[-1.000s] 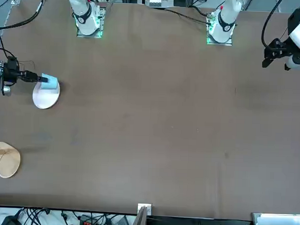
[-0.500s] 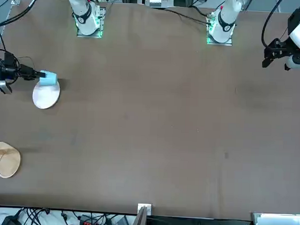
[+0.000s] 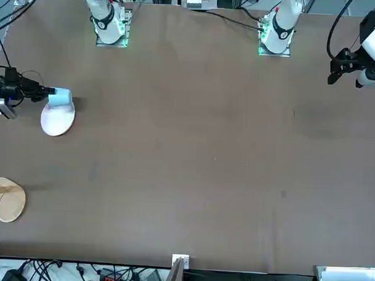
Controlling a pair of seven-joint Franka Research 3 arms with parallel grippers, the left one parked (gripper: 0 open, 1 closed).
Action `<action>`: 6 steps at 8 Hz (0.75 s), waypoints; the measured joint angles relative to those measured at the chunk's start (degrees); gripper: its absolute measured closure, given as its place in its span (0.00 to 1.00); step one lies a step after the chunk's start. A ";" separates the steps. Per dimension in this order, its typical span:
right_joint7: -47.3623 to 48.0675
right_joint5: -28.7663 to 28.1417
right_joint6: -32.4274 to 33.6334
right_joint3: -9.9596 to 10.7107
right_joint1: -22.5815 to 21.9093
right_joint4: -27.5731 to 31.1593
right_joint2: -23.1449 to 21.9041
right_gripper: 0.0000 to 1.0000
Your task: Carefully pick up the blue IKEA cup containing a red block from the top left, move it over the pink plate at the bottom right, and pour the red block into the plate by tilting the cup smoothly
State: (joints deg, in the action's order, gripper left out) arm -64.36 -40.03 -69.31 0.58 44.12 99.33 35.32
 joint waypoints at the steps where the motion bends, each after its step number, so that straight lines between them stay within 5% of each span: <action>1: -1.38 -0.96 1.75 0.00 0.67 -0.97 1.21 0.97; 6: -4.42 -3.59 7.29 -0.02 1.63 -5.15 6.70 0.97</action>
State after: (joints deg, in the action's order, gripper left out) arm -68.79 -43.62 -62.01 0.56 45.75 94.17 42.02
